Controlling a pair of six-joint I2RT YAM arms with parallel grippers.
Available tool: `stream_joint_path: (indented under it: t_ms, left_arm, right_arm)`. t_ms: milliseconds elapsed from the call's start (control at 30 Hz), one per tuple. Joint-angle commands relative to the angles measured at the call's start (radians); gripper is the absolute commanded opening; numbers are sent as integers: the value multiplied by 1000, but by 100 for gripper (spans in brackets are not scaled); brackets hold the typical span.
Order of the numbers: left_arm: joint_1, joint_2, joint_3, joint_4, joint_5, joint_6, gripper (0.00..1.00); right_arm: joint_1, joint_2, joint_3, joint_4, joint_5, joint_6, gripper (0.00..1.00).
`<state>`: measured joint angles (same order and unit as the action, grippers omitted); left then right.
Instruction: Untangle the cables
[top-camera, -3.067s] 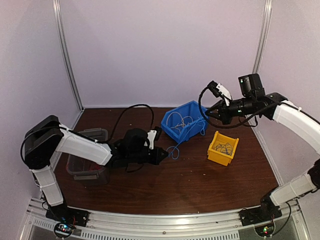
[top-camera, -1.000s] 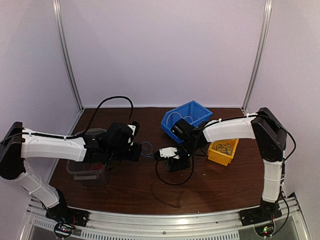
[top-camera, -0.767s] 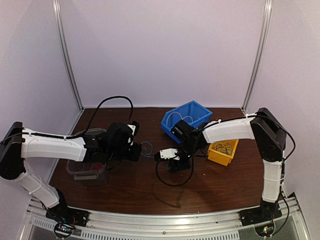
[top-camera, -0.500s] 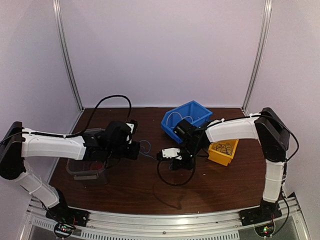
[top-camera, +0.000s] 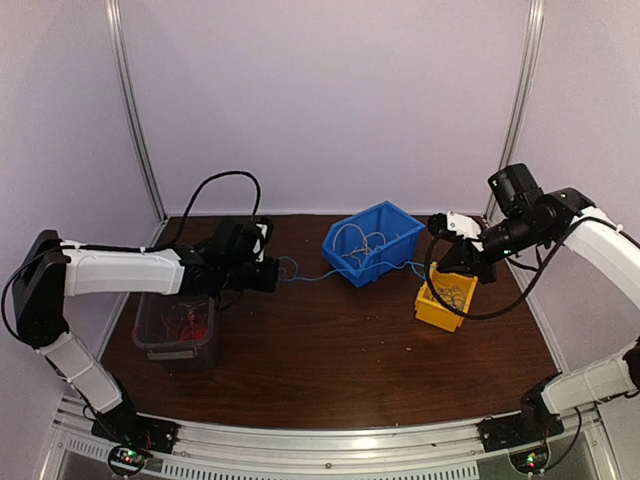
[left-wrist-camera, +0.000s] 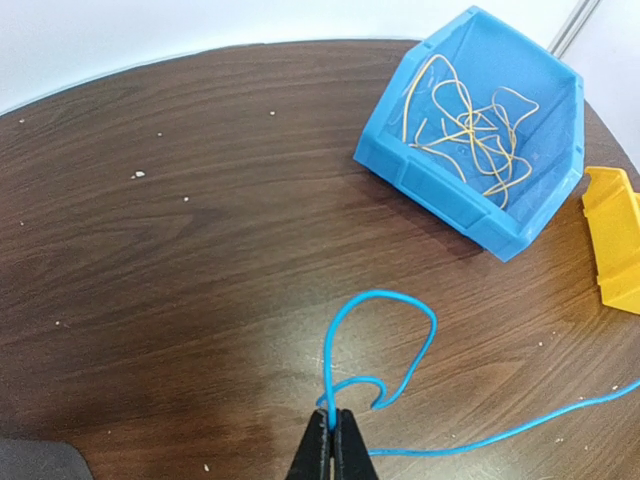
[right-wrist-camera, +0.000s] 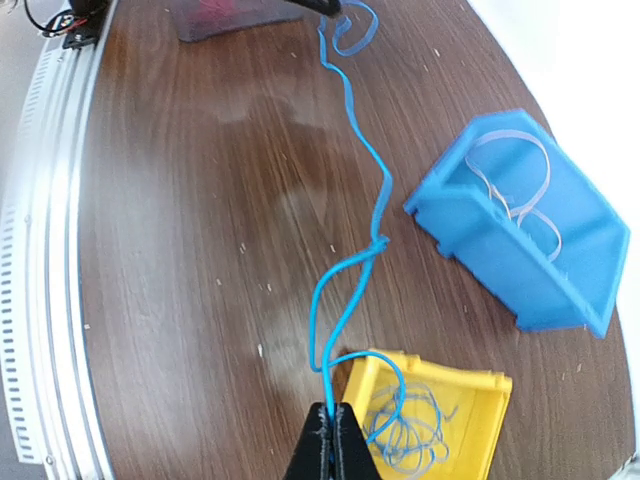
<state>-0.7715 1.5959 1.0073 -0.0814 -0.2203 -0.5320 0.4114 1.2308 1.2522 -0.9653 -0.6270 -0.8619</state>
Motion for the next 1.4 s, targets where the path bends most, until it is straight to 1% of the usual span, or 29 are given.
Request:
stream_joint_path:
  t_ms: [0, 100, 167, 233, 300, 333, 400, 500, 567, 700, 767, 867, 967, 1000, 1033, 1067, 1100, 1200, 1367]
  left_arm:
    - [1, 36, 67, 30, 45, 12, 0]
    - [0, 62, 93, 9, 44, 14, 0]
    - [0, 68, 94, 16, 58, 13, 0]
    - [-4, 70, 91, 62, 113, 21, 0]
    - [-31, 77, 102, 135, 176, 49, 0]
    - [-64, 87, 123, 153, 188, 66, 0]
    - [-116, 115, 190, 167, 190, 105, 0]
    - [-171, 187, 320, 180, 189, 115, 0]
    - [-188, 244, 396, 202, 213, 105, 0]
    - [-211, 381, 561, 239, 288, 69, 0]
    - [-224, 451, 653, 251, 314, 51, 0]
    - [-242, 558, 793, 250, 348, 34, 0]
    - [-256, 647, 911, 235, 365, 18, 0]
    - [-257, 670, 939, 231, 370, 11, 0]
    - [-258, 694, 965, 231, 372, 1, 0]
    - [-259, 714, 987, 233, 377, -10, 0]
    - [-259, 734, 1006, 229, 378, -19, 0]
    - [-260, 788, 1055, 216, 360, -42, 0]
    - [-260, 820, 1069, 210, 285, -73, 0]
  right_arm:
    - [-242, 24, 63, -212, -137, -151, 0]
    - [-422, 61, 123, -307, -210, -252, 0]
    - [-516, 89, 147, -345, -240, -305, 0]
    - [-579, 117, 154, -343, -251, -316, 0]
    - [-612, 139, 149, -325, -266, -315, 0]
    - [-616, 146, 142, -305, -267, -297, 0]
    - [-616, 154, 115, -214, -267, -222, 0]
    - [-613, 154, 47, -75, -284, -126, 0]
    - [-610, 170, 9, -9, -292, -86, 0]
    - [-596, 229, -84, 44, -362, -68, 1]
    - [-572, 257, -145, 86, -368, -51, 1]
    - [-550, 286, -204, 153, -387, -23, 1]
    - [-542, 314, -237, 238, -390, 51, 1]
    - [-541, 325, -242, 256, -389, 69, 5]
    - [-540, 339, -242, 264, -387, 78, 16]
    - [-540, 348, -239, 262, -388, 82, 24]
    - [-542, 353, -235, 255, -388, 78, 29]
    - [-543, 334, -231, 210, -384, 44, 37]
    - [-544, 256, -225, 116, -326, 5, 42]
